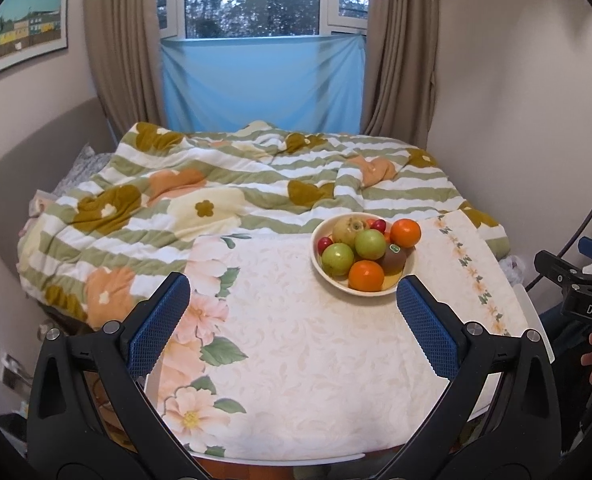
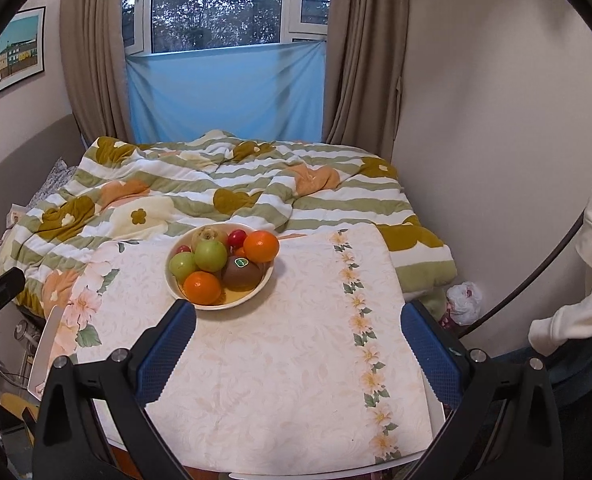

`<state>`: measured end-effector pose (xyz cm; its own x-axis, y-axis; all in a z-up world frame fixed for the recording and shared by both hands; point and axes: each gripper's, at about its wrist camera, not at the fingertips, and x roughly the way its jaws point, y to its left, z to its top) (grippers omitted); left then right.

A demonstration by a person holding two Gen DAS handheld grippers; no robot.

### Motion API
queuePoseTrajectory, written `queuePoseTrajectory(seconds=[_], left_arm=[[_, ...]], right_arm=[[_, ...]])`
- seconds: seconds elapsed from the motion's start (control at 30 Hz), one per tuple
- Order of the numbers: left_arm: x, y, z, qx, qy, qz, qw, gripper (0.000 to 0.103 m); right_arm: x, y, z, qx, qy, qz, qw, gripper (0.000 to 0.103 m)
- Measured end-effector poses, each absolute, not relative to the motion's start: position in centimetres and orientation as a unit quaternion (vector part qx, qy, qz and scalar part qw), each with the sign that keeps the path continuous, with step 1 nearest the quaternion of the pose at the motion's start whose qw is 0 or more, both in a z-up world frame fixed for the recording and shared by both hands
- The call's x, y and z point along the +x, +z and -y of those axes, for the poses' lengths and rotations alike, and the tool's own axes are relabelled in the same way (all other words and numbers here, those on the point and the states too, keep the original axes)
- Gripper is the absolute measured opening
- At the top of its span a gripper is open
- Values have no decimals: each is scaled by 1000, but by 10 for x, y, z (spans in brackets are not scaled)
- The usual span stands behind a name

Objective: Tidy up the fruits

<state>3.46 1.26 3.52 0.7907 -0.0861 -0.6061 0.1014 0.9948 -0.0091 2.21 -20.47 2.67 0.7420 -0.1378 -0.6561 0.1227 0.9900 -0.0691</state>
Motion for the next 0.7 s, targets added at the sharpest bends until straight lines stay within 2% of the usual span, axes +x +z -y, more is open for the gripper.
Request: queuePoseTrajectory(seconds=[0.7], left_arm=[[34, 34, -4, 16, -56, -317, 947, 103]], right_arm=[[20, 29, 204, -8, -70, -349, 934, 102]])
